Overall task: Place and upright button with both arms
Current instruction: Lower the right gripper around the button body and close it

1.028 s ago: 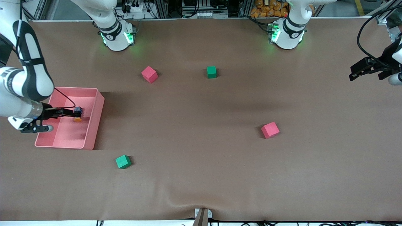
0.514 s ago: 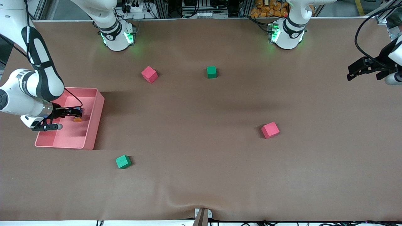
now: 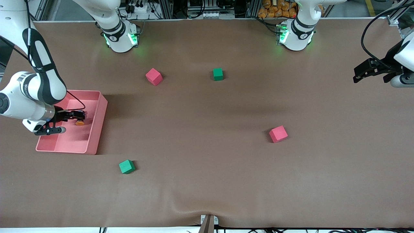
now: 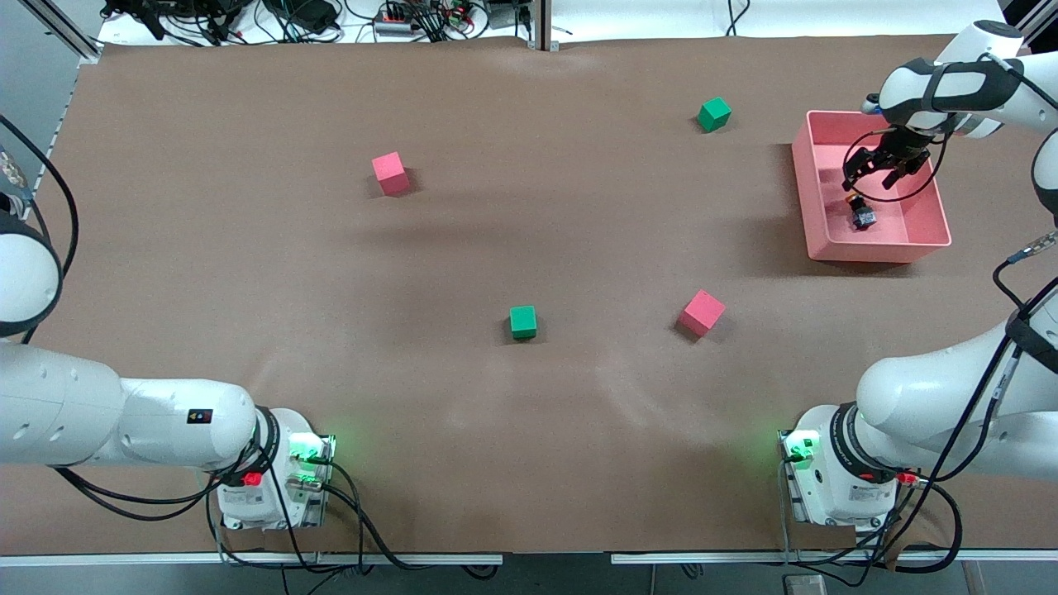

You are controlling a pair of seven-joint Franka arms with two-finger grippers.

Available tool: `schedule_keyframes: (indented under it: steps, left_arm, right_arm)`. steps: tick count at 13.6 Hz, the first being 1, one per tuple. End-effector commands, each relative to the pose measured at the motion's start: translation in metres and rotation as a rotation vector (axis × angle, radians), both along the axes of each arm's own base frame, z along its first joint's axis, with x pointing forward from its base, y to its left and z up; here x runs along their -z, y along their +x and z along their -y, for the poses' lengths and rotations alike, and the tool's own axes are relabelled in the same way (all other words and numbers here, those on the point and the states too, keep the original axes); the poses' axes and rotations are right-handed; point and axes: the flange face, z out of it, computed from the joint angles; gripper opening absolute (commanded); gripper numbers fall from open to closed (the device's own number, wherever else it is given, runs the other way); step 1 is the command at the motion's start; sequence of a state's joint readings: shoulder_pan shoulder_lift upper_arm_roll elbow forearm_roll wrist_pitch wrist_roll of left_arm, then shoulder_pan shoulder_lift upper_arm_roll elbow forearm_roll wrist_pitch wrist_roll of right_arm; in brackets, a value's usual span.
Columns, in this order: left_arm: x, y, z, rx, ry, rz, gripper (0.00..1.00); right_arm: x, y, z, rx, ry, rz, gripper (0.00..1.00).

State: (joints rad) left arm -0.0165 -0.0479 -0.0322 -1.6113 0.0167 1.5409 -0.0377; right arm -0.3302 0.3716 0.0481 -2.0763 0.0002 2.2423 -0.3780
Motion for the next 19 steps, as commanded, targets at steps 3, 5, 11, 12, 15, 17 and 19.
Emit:
schedule_keyframes:
  steps: [3, 5, 11, 12, 15, 17, 19]
  left_arm:
    - [-0.002, 0.001, -0.002, 0.007, -0.003, 0.002, 1.0]
    - [-0.001, 0.001, -0.002, 0.007, -0.003, 0.001, 1.0]
    - [-0.001, 0.001, -0.004, 0.006, -0.003, -0.001, 1.0]
    - [0.0, 0.001, -0.004, 0.006, -0.003, -0.002, 1.0]
    - [-0.001, 0.001, -0.004, 0.006, -0.003, -0.001, 1.0]
    - [0.0, 0.001, -0.004, 0.006, -0.003, -0.002, 1.0]
    - [0.0, 0.001, -0.004, 0.006, -0.003, -0.002, 1.0]
  right_arm:
    - [0.01, -0.004, 0.0, -0.025, 0.016, -0.021, 1.0]
    - [0.017, -0.008, 0.0, -0.049, 0.028, -0.033, 1.0]
    - [0.028, -0.014, -0.003, -0.071, 0.05, -0.082, 1.0]
    - [0.028, -0.015, -0.003, -0.072, 0.052, -0.087, 1.0]
    - [0.028, -0.015, -0.005, -0.097, 0.06, -0.092, 1.0]
    - [0.029, -0.015, -0.005, -0.128, 0.068, -0.09, 0.82]
    - [0.03, -0.016, -0.005, -0.129, 0.072, -0.098, 0.32]
